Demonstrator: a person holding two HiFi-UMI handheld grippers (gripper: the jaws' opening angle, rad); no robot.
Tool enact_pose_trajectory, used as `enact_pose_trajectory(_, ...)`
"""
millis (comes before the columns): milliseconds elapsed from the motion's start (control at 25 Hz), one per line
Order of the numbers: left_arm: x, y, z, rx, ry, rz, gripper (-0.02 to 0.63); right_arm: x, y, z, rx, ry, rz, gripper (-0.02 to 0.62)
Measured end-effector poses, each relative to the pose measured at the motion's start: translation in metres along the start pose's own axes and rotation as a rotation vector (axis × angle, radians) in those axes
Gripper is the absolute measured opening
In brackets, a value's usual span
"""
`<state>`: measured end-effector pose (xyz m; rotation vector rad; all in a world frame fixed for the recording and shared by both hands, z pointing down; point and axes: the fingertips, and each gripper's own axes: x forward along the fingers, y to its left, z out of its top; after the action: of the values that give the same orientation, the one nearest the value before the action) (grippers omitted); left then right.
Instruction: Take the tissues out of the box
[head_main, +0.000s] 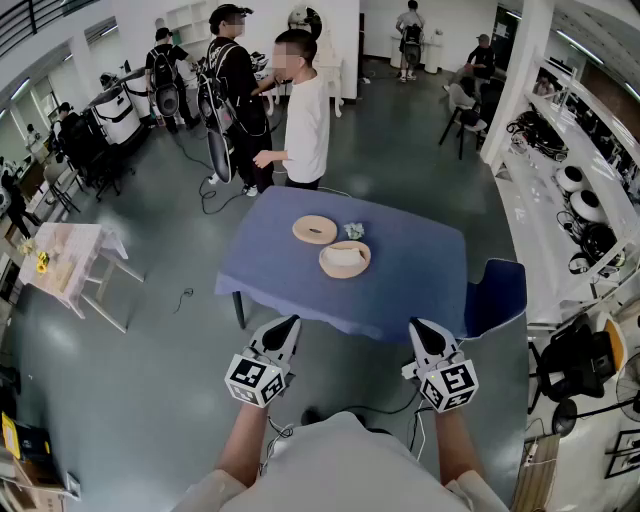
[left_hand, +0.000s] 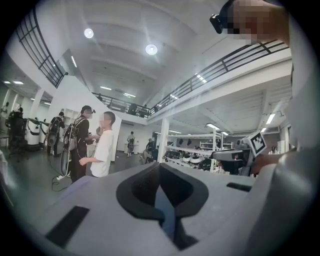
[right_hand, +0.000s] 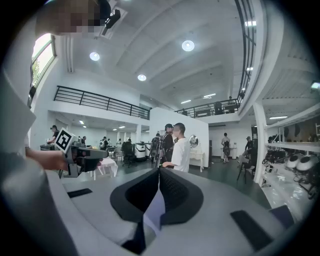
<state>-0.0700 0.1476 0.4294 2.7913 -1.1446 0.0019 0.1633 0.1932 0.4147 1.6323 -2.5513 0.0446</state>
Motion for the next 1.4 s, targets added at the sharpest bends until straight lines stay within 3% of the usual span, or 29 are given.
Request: enact_pose_trajectory(1400, -0.010, 0.034, -0.015, -0.041, 0.044, -0.009, 0.008, 0.024, 0.016, -0.013, 0.067, 0.023, -0.057, 0.032)
